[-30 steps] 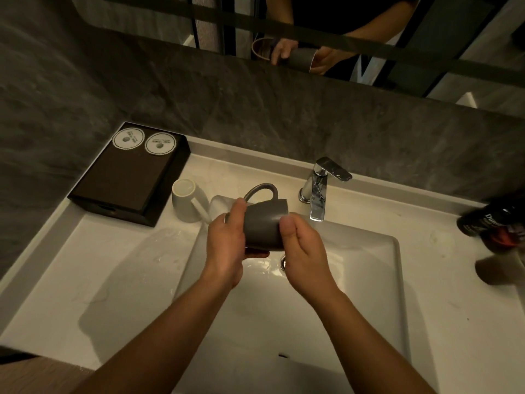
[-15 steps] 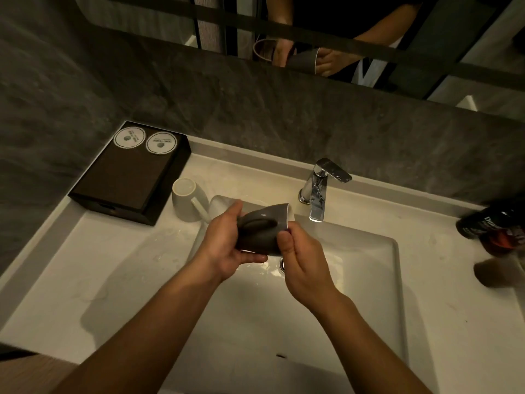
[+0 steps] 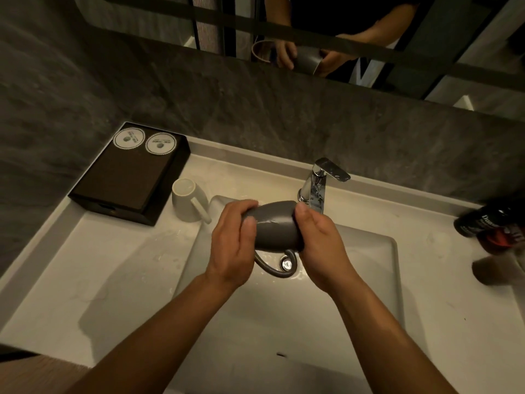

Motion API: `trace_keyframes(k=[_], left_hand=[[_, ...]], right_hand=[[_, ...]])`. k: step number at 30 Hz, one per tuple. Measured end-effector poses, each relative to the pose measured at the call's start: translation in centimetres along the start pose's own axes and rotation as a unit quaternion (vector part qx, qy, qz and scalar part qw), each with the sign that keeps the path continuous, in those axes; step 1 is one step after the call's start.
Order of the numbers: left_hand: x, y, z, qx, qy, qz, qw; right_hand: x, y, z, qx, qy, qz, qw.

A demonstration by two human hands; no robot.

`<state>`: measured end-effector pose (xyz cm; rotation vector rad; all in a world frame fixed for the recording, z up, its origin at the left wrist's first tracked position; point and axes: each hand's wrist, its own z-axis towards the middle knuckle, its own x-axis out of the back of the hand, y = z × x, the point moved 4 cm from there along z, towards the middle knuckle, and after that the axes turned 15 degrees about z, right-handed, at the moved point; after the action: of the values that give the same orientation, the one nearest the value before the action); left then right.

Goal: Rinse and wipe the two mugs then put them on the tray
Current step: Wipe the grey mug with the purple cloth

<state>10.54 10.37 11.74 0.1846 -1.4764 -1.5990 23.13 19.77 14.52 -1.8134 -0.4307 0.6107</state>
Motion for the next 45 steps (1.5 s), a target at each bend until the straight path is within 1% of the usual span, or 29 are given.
trace_keyframes(k=[1,2,3,4,5,6,7,10,12,15,17,19,20,21,22,23,25,26,27,29,32,35,37,39,40,42,43,45], left_hand=[[-0.2,0.0,0.3,0.146,-0.028,-0.078,0.986],[-0.8,-0.2,0.4,0.292,-0.075,-0.171,0.938],[-1.2,-0.4,0.3,0.413,-0.112,-0.247,0.869],[-1.3,-0.3,0.3,0.476,-0.142,-0.277,0.823],[-1.3,-0.3,0.4,0.491,-0.156,-0.267,0.814],[-1.1,-0.2,0.6,0.48,-0.148,-0.241,0.831],[-0.9,0.0,0.7,0.457,-0.123,-0.209,0.856],[-0.8,-0.1,0.6,0.387,-0.045,-0.128,0.912],[-0.6,-0.2,0.5,0.32,-0.013,-0.045,0.946],[-0.2,0.1,0.1,0.227,0.016,0.019,0.974],[-0.2,0.5,-0.4,0.14,0.039,0.051,0.988],[-0.3,0.4,-1.0,0.063,0.035,0.082,0.994],[-0.2,0.2,-1.1,0.049,0.012,0.092,0.995],[0.0,0.0,-0.9,0.053,-0.027,0.103,0.993],[0.2,-0.2,-0.6,0.063,-0.083,0.106,0.989],[0.2,-0.6,-0.2,0.073,-0.157,0.105,0.979],[-0.1,-1.1,0.4,0.085,-0.305,0.098,0.944],[-0.3,-1.2,0.5,0.084,-0.354,0.103,0.926],[-0.7,-1.4,0.5,0.081,-0.385,0.104,0.913],[-1.3,-1.7,-0.2,0.098,-0.413,0.064,0.903],[-1.5,-2.4,-1.3,0.171,-0.416,-0.022,0.893],[-1.3,-2.7,-2.2,0.248,-0.379,-0.084,0.888],[-1.4,-3.1,-2.8,0.307,-0.34,-0.112,0.882],[-1.5,-3.2,-3.0,0.363,-0.292,-0.172,0.868],[-1.5,-3.0,-3.0,0.395,-0.259,-0.204,0.857],[-1.7,-2.8,-2.9,0.467,-0.194,-0.274,0.818],[-1.9,-2.6,-2.8,0.494,-0.163,-0.311,0.796],[-2.0,-1.9,-2.2,0.514,-0.122,-0.38,0.759]], right_hand=[[-0.1,-0.3,-0.2,0.04,-0.001,-0.066,0.997],[-0.3,-0.4,-0.5,0.083,-0.006,-0.132,0.988],[-0.5,-0.1,-0.7,0.115,-0.017,-0.187,0.975],[-0.6,0.4,-1.0,0.132,-0.032,-0.222,0.966],[-0.8,0.9,-1.2,0.137,-0.043,-0.238,0.961],[-0.8,1.4,-1.4,0.14,-0.048,-0.243,0.959],[-0.9,1.8,-1.5,0.14,-0.045,-0.236,0.96],[-1.1,1.8,-1.7,0.137,-0.02,-0.183,0.973],[-1.0,1.7,-1.6,0.108,0.002,-0.155,0.982],[-0.8,1.1,-1.4,0.074,0.028,-0.11,0.991],[-0.7,0.9,-1.0,0.038,0.038,-0.058,0.997],[-0.4,0.6,-0.6,-0.006,0.047,-0.012,0.999],[-0.2,0.4,-0.3,-0.022,0.042,0.005,0.999],[0.1,0.0,-0.1,-0.037,0.031,0.015,0.999],[0.4,-0.3,0.2,-0.044,0.015,0.003,0.999],[0.6,-0.6,0.3,-0.05,-0.008,-0.029,0.998],[0.3,-1.1,0.4,-0.064,-0.079,-0.089,0.991],[0.0,-1.2,0.3,-0.076,-0.115,-0.102,0.985],[-0.3,-1.0,0.3,-0.091,-0.142,-0.109,0.98],[-0.5,-1.0,0.3,-0.113,-0.159,-0.129,0.972],[0.2,-1.2,0.7,-0.123,-0.143,-0.148,0.971],[1.5,-1.5,1.6,-0.123,-0.079,-0.118,0.982],[2.2,-1.8,2.2,-0.08,-0.019,-0.117,0.99],[2.5,-2.2,2.3,-0.003,0.04,-0.14,0.989],[2.4,-2.3,2.1,0.042,0.068,-0.157,0.984],[1.7,-2.1,0.9,0.123,0.111,-0.17,0.971],[0.9,-1.8,-0.2,0.153,0.117,-0.155,0.969],[-0.9,-0.3,-2.3,0.194,0.082,-0.136,0.968]])
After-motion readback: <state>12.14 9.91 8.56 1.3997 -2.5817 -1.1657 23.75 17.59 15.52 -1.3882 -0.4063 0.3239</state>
